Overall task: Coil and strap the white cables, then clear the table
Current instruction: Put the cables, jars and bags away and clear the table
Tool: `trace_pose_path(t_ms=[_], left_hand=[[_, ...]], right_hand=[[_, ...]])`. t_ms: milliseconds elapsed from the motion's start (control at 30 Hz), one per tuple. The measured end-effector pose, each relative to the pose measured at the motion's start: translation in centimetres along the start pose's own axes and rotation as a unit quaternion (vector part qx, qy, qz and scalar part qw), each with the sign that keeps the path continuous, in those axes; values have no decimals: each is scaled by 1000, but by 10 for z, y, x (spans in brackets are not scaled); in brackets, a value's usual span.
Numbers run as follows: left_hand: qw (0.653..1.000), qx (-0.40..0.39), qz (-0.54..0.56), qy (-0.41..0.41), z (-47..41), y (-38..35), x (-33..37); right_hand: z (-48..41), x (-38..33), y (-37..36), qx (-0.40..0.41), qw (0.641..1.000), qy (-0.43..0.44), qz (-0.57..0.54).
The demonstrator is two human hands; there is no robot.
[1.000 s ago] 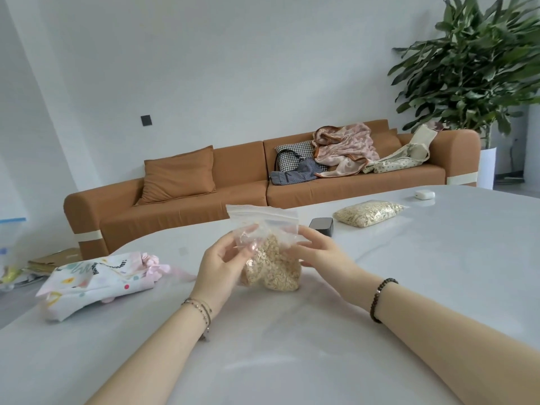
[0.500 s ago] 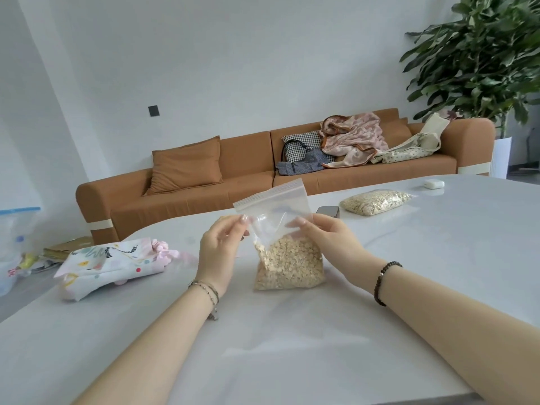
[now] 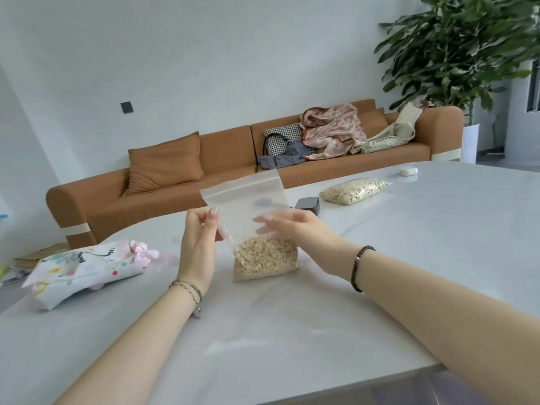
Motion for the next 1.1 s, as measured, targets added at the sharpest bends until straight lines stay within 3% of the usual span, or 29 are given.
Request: trace_pose_path(t_ms=[67, 167, 333, 467, 700, 833, 967, 1100], left_hand=[[998, -31, 2, 48, 0, 0, -11], [996, -56, -23, 60, 0, -1, -16], [994, -103, -3, 21, 2, -4, -8], [986, -161, -36, 14, 8, -8, -4], [973, -220, -46, 57, 12, -14, -10], [975, -216, -19, 50, 12, -16, -9], [967, -248, -31, 49, 11, -20, -14], [974, -215, -37, 55, 7, -18, -19]], right_hand=[[1, 5, 0, -4, 999, -26, 46], [0, 6, -1, -10, 1000, -16, 23], [-4, -2, 2, 3, 988, 3, -152], [-4, -2, 9, 24, 997, -8, -68], [-6, -2, 11, 31, 996, -13, -79], [-5, -1, 4, -4, 998, 3, -58], [-8, -5, 12, 28, 986, 42, -158], [-10, -3, 16, 37, 982, 21, -185]])
Point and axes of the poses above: each hand's wrist, its own z-axis away from the middle knuckle, its own y-axis out of the back of the hand, x = y × z, the point moved 4 cm from there along -z, towards the middle knuckle, and after that the axes turned 3 degrees about x, right-handed, at the moved point
